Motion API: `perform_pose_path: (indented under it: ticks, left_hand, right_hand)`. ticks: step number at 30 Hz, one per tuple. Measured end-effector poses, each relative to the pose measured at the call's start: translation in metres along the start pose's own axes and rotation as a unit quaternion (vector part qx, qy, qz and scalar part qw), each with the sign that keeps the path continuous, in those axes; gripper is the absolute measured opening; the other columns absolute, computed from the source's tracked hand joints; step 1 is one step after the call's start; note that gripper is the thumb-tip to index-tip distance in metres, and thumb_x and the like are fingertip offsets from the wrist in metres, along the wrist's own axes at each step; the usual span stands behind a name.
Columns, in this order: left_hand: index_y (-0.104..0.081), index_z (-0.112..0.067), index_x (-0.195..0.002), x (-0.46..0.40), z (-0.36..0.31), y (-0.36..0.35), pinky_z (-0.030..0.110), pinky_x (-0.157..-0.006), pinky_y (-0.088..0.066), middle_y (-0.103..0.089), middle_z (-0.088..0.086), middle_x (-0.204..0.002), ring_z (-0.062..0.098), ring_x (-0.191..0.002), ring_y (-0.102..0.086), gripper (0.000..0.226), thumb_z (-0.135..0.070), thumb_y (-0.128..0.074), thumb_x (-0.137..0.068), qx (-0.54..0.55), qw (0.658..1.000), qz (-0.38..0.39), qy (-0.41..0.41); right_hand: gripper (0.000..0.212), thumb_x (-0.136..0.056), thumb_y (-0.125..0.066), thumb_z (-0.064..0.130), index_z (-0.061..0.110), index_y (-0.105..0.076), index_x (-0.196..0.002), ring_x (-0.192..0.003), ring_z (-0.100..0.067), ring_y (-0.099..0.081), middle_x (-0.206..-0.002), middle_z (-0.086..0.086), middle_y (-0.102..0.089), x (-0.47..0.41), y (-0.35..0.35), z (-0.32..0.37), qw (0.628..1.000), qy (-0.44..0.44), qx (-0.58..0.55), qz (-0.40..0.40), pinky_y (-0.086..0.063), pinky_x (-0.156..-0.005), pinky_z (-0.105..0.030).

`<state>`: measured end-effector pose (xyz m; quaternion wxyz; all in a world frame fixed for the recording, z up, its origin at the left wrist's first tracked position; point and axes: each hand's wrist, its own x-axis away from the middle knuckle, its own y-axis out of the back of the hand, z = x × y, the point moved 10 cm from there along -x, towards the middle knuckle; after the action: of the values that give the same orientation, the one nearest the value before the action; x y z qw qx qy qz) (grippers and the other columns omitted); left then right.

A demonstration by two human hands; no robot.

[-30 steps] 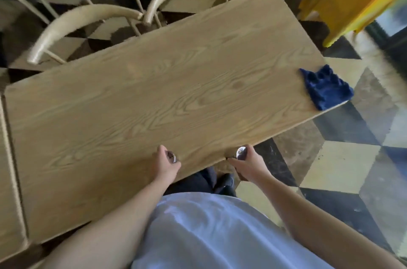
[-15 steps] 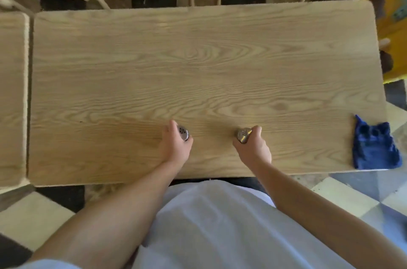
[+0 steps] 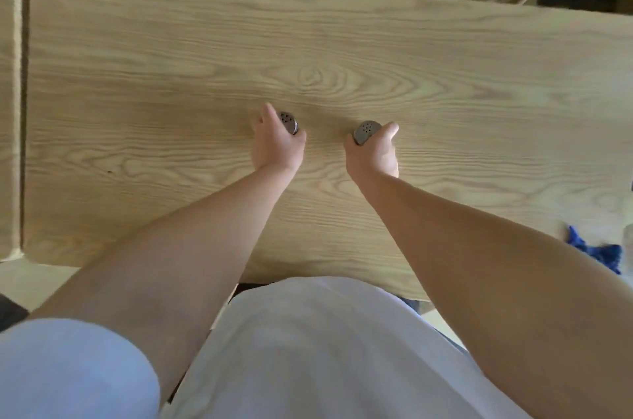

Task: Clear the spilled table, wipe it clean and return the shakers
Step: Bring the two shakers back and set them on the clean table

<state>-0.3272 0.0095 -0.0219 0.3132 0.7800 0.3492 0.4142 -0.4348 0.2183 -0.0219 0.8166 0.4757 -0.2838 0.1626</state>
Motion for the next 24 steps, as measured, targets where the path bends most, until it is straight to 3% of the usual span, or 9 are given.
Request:
perform_pose_path:
  ticks: [4, 11, 16, 19, 24]
  left_hand:
    - [-0.045, -0.008, -0.115, -0.017, -0.011, 0.003, 0.041, -0.079, -0.048, -0.055, 0.014, -0.121, 0.033, -0.116, -0.051, 0.048, -0.025, -0.072, -0.079, 0.014, 1.000, -0.014, -0.001]
    - [-0.047, -0.006, -0.113, -0.014, -0.009, 0.005, 0.039, -0.077, -0.047, -0.055, 0.014, -0.119, 0.034, -0.107, -0.055, 0.044, -0.022, -0.071, -0.080, 0.042, 0.998, -0.037, 0.019]
    - [-0.045, -0.006, -0.118, -0.015, -0.012, 0.005, 0.037, -0.080, -0.046, -0.052, 0.016, -0.124, 0.034, -0.109, -0.055, 0.049, -0.018, -0.072, -0.080, 0.038, 0.999, -0.014, 0.019]
    - [-0.040, -0.005, -0.125, -0.018, -0.015, 0.003, 0.039, -0.082, -0.046, -0.051, 0.013, -0.127, 0.033, -0.114, -0.054, 0.058, -0.017, -0.073, -0.080, 0.001, 1.000, 0.019, -0.017]
    - [-0.037, -0.007, -0.121, -0.015, -0.017, 0.000, 0.038, -0.071, -0.041, -0.055, 0.009, -0.122, 0.034, -0.108, -0.058, 0.052, -0.011, -0.070, -0.080, -0.058, 0.993, 0.066, -0.073]
  right_hand:
    - [0.048, -0.092, -0.056, 0.042, 0.012, -0.030, -0.119, -0.079, -0.032, -0.056, -0.069, 0.004, -0.042, -0.007, -0.002, 0.009, 0.999, -0.018, -0.026, -0.007, -0.052, -0.079, -0.044]
    - [0.043, -0.092, -0.055, 0.041, 0.015, -0.029, -0.114, -0.078, -0.031, -0.057, -0.075, 0.004, -0.049, -0.005, -0.004, 0.006, 0.997, -0.044, -0.054, -0.027, -0.053, -0.078, -0.044]
    - [0.044, -0.089, -0.060, 0.039, 0.017, -0.026, -0.108, -0.074, -0.030, -0.061, -0.072, 0.002, -0.047, -0.004, -0.008, 0.001, 0.985, -0.114, -0.126, -0.034, -0.058, -0.081, -0.048]
    - [0.045, -0.084, -0.059, 0.040, 0.019, -0.026, -0.107, -0.077, -0.038, -0.070, -0.075, -0.001, -0.053, -0.004, -0.009, 0.003, 0.989, -0.113, -0.099, -0.010, -0.060, -0.078, -0.050]
    - [0.050, -0.083, -0.063, 0.046, 0.017, -0.029, -0.105, -0.079, -0.033, -0.068, -0.077, -0.001, -0.055, 0.001, 0.001, 0.001, 0.997, -0.076, -0.019, -0.016, -0.058, -0.077, -0.043]
